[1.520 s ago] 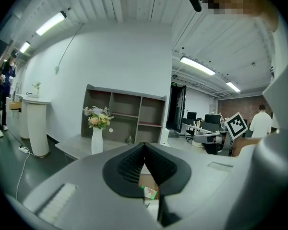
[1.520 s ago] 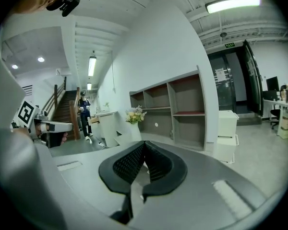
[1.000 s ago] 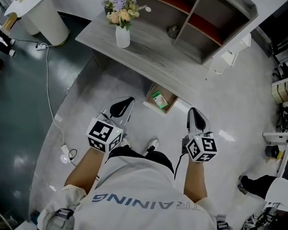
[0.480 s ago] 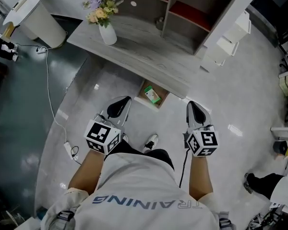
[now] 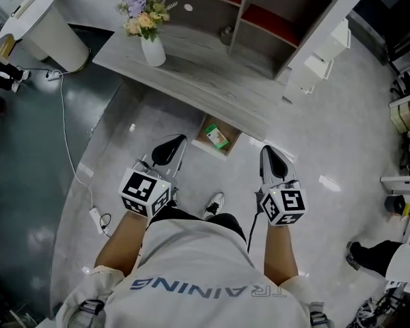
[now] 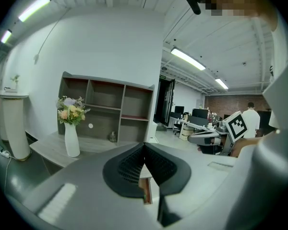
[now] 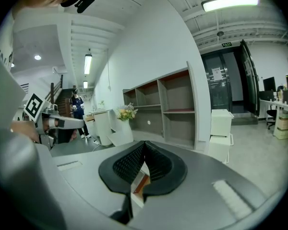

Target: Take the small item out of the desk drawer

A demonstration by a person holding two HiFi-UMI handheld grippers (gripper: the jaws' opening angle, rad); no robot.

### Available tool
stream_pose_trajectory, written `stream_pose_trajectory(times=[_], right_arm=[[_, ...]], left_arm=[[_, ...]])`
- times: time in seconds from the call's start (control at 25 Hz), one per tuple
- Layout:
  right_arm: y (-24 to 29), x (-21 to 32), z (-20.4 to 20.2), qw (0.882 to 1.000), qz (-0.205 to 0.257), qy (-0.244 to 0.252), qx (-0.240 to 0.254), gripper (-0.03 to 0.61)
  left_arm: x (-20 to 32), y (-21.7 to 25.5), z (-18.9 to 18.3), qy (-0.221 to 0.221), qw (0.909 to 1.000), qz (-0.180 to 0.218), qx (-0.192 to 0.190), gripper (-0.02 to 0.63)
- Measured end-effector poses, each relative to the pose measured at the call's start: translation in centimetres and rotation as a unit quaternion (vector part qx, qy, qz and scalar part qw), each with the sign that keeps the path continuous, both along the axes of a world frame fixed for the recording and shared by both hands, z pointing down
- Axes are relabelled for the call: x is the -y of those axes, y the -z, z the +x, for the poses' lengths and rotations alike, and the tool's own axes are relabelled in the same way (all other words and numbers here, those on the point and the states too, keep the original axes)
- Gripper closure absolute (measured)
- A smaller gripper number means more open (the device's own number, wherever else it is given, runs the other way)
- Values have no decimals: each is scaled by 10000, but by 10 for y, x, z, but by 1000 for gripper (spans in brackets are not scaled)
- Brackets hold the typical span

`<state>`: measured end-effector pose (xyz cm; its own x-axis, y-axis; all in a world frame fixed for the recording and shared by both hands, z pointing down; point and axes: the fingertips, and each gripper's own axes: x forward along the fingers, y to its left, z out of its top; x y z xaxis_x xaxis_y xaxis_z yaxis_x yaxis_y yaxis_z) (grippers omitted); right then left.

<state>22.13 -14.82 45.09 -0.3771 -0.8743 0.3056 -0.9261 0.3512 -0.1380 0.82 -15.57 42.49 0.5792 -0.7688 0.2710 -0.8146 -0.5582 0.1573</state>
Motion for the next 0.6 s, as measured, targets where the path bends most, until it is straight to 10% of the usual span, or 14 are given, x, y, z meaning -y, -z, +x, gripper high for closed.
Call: stream_pose_trajectory(times=[0.6], right_arm=[[12,-5,-51,9988,-98,177,-456,331]], left_arm=[[7,8,-33,-271,9991,109,-317,615]])
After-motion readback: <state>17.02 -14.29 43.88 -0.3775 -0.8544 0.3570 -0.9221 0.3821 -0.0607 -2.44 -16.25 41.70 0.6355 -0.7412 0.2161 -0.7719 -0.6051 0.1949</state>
